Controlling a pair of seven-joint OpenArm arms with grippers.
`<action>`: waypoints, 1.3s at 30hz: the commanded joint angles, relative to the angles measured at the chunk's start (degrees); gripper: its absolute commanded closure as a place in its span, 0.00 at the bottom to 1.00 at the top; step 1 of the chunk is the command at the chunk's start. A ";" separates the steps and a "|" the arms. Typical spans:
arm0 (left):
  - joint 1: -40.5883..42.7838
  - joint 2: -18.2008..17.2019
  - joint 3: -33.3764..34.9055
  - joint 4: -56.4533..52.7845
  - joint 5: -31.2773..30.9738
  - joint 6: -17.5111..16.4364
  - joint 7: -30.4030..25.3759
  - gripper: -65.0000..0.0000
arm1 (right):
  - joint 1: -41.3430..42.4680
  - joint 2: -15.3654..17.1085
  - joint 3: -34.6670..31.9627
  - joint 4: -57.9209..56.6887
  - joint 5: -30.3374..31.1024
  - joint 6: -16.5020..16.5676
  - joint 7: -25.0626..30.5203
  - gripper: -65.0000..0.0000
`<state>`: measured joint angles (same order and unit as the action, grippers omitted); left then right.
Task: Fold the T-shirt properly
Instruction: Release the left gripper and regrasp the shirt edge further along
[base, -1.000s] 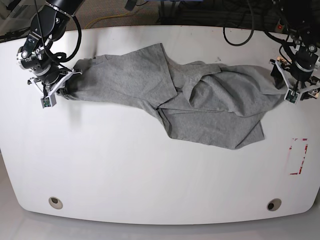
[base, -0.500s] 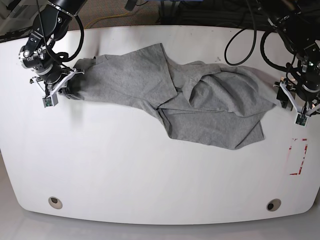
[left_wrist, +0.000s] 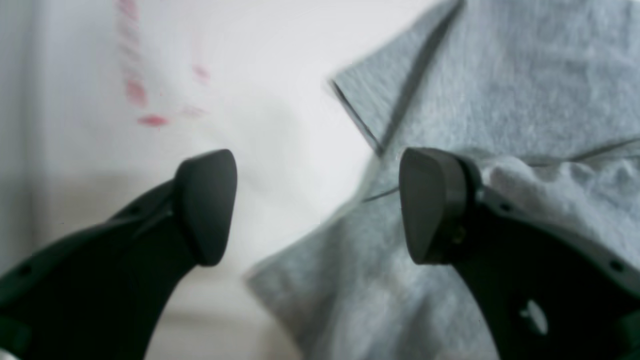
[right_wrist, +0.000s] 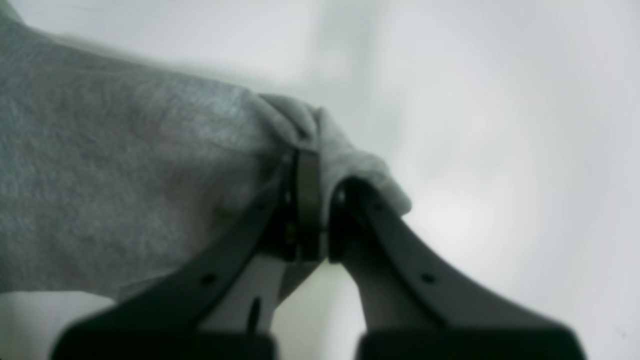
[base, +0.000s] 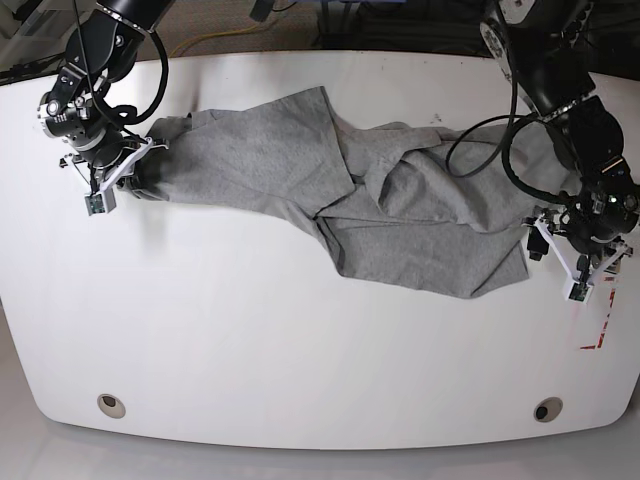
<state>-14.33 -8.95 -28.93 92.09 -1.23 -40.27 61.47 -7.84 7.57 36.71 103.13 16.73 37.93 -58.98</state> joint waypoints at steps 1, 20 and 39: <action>-3.04 -0.76 -0.13 -4.93 -0.74 0.27 -4.20 0.27 | 0.58 0.73 0.17 1.26 0.72 0.00 1.09 1.00; -8.75 -2.79 -0.30 -34.56 -0.74 1.63 -25.21 0.27 | 0.58 -1.99 -0.01 1.26 0.54 0.00 1.09 1.00; -12.18 -4.28 -0.30 -43.52 -0.92 2.86 -26.26 0.27 | 0.58 -2.25 -0.09 1.26 0.54 0.00 1.09 1.00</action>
<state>-24.51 -12.88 -29.15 49.39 -1.78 -37.15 34.83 -7.84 4.62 36.49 103.22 16.64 37.74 -59.00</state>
